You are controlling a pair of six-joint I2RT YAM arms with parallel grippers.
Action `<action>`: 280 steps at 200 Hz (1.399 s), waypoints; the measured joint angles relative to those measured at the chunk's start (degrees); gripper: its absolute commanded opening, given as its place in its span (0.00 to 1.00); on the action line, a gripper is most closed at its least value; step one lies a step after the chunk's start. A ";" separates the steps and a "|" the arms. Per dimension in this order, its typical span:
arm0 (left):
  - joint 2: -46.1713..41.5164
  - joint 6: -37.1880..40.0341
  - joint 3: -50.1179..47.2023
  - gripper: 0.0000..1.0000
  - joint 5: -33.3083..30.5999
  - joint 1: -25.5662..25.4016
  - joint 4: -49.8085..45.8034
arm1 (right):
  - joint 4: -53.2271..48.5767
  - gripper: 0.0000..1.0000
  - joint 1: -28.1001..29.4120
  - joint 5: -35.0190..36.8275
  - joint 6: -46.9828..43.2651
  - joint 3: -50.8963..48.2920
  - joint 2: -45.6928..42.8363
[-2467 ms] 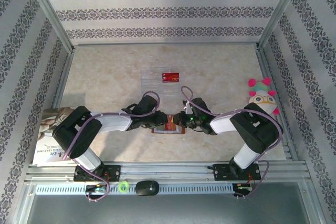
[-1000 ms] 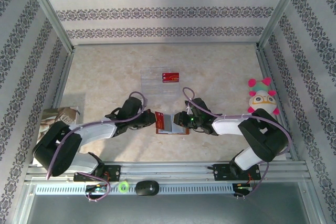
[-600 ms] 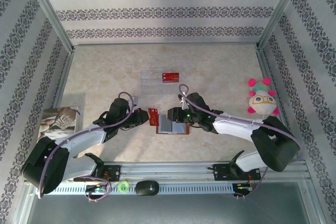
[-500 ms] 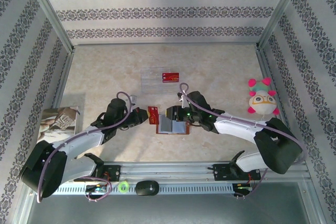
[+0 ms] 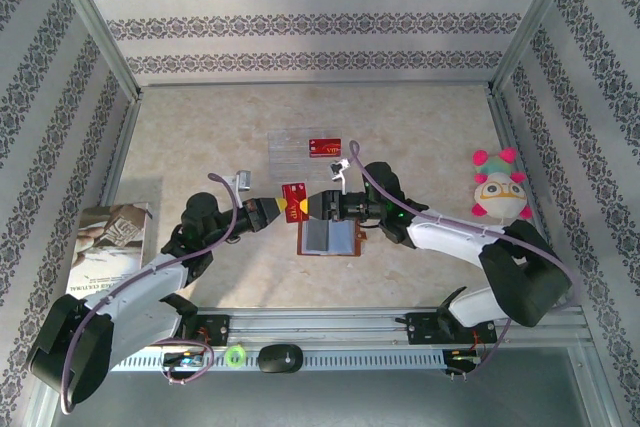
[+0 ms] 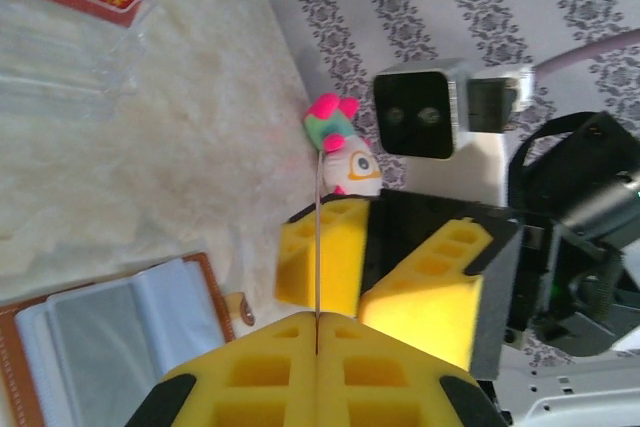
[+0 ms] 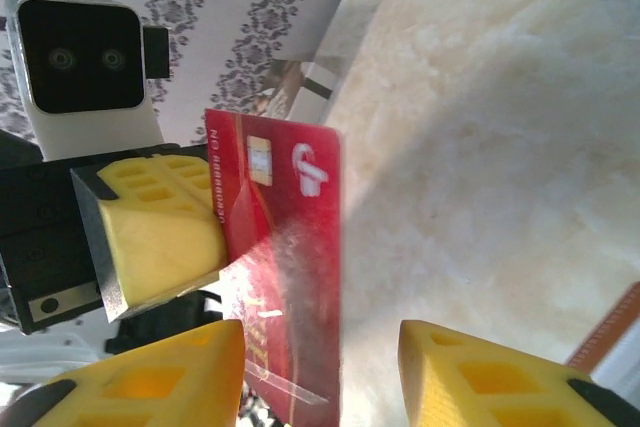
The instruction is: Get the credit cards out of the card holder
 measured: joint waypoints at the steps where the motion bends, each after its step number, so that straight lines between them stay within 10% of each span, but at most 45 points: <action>1: -0.02 -0.04 0.00 0.00 0.04 0.00 0.17 | 0.31 0.45 0.00 -0.13 0.20 0.00 0.13; 43: -0.02 -1.38 0.00 0.00 0.85 0.20 1.79 | 5.40 0.16 0.00 -3.65 3.67 0.33 1.31; 90: -0.26 -2.12 0.72 0.88 0.24 0.74 -1.77 | 3.82 0.00 -1.92 -6.40 2.67 2.84 1.07; 107: -1.36 -2.27 1.92 1.00 -0.57 1.11 -5.88 | -4.17 0.00 -4.28 -6.32 -2.03 6.25 0.31; 183: -3.02 -2.08 6.16 1.00 -1.88 7.96 -20.65 | -58.38 0.00 -6.29 16.26 -48.98 45.72 7.45; 280: -1.75 -0.09 9.25 1.00 -0.20 12.33 -28.89 | -79.47 0.00 -4.37 39.17 -83.49 71.73 33.24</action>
